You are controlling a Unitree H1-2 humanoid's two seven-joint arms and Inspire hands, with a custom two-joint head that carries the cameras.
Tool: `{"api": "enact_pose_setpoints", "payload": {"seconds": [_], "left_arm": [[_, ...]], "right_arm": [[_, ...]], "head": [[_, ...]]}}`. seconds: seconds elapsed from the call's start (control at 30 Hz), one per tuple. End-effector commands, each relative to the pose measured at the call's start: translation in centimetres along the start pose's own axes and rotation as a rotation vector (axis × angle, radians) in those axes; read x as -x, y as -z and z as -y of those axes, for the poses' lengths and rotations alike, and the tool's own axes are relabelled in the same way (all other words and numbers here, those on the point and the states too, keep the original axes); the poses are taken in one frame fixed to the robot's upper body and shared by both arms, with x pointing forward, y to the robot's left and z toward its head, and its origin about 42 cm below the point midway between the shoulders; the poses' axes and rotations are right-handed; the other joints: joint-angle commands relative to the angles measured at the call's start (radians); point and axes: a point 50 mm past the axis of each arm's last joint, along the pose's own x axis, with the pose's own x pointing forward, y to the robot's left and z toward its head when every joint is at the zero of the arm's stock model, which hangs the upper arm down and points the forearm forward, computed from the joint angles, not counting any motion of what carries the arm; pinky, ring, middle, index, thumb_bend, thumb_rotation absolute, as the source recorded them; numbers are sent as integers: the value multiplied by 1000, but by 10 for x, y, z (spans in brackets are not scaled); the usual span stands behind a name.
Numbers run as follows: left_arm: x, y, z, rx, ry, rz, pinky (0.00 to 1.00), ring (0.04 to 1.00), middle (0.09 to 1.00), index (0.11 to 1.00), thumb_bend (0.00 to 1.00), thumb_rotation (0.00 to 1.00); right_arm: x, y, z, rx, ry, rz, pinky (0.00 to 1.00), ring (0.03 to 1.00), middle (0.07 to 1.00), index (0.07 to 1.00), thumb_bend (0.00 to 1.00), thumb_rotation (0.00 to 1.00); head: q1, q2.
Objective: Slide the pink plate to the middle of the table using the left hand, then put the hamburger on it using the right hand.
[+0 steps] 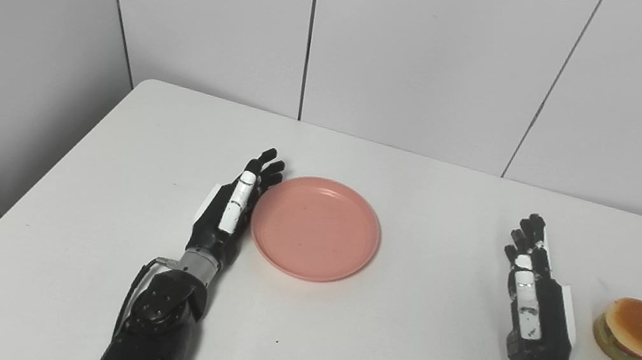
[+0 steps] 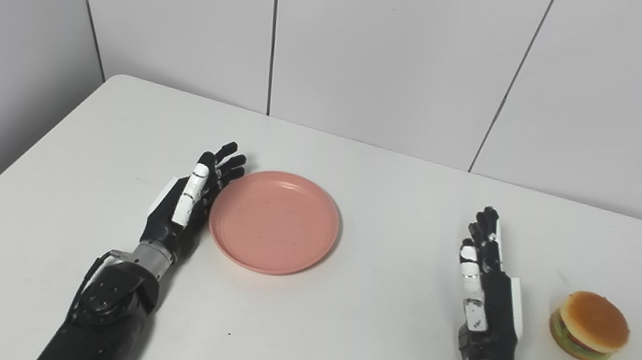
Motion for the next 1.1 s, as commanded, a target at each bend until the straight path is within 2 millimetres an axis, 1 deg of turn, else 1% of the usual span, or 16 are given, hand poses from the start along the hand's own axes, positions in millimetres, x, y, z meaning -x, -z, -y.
{"api": "enact_pose_setpoints", "payload": {"seconds": [0.0, 0.1, 0.13, 0.17, 0.2, 0.23, 0.3, 0.37, 0.5, 0.57, 0.6, 0.67, 0.77, 0.87, 0.9, 1.07], "left_arm": [[16, 19, 9, 16, 19, -68, 935, 929, 919, 911, 657, 1000], [20, 18, 11, 9, 34, -82, 932, 926, 916, 908, 664, 1000], [21, 18, 11, 12, 41, -87, 942, 932, 922, 912, 648, 1000], [23, 18, 12, 16, 48, -93, 945, 935, 923, 913, 642, 1000], [24, 18, 14, 19, 54, -96, 952, 938, 926, 915, 629, 1000], [24, 17, 14, 20, 56, -98, 960, 941, 929, 916, 610, 1000], [25, 18, 15, 27, 79, -85, 982, 958, 945, 931, 584, 1000], [26, 19, 16, 28, 94, -77, 983, 963, 951, 937, 579, 1000], [28, 25, 21, 40, 99, -71, 965, 956, 945, 933, 602, 1000], [29, 27, 25, 47, 100, -71, 956, 948, 936, 929, 611, 1000], [31, 27, 28, 51, 103, -72, 960, 948, 938, 931, 602, 1000], [33, 28, 33, 55, 113, -72, 964, 949, 939, 932, 595, 1000], [35, 27, 37, 60, 123, -74, 984, 955, 952, 945, 572, 1000], [36, 26, 41, 64, 128, -69, 985, 957, 956, 952, 562, 1000], [35, 26, 43, 64, 131, -64, 984, 960, 958, 956, 557, 1000], [34, 26, 48, 72, 132, -51, 969, 952, 948, 941, 568, 1000]], "right_arm": [[50, 49, -16, -82, 49, -197, 1000, 1000, 1000, 989, 521, 751], [49, 49, -22, -72, 67, -201, 1000, 1000, 1000, 974, 528, 742], [49, 49, -23, -65, 74, -207, 1000, 987, 999, 970, 567, 740], [49, 49, -25, -88, 93, -216, 1000, 983, 998, 968, 580, 739], [49, 49, -27, -94, 101, -223, 1000, 982, 993, 950, 623, 699], [48, 49, -28, -99, 106, -227, 1000, 984, 993, 948, 654, 694], [48, 48, -32, -62, 111, -248, 992, 970, 977, 943, 715, 728], [48, 47, -36, -51, 117, -255, 996, 967, 973, 940, 725, 727], [49, 47, -41, -40, 111, -257, 972, 931, 958, 911, 698, 734], [49, 47, -42, -21, 101, -256, 967, 931, 968, 903, 676, 771], [49, 47, -43, -7, 96, -255, 964, 933, 970, 903, 662, 794], [49, 47, -46, 4, 80, -246, 962, 935, 972, 903, 655, 807], [48, 46, -49, -4, 55, -238, 992, 957, 985, 945, 621, 854], [47, 45, -53, -10, 48, -250, 989, 960, 989, 965, 570, 879], [46, 45, -53, -9, 40, -251, 996, 976, 997, 987, 562, 908], [45, 45, -54, -7, 40, -245, 983, 967, 1000, 985, 553, 904]], "head": [[-7, 3], [-51, 11], [-51, 11], [-74, 14], [-86, 15], [-97, 14], [-117, 16], [-135, 15], [-160, 16], [-172, 18], [-195, 22], [-210, 27], [-218, 31], [-223, 41], [-223, 41], [-217, 50]]}}
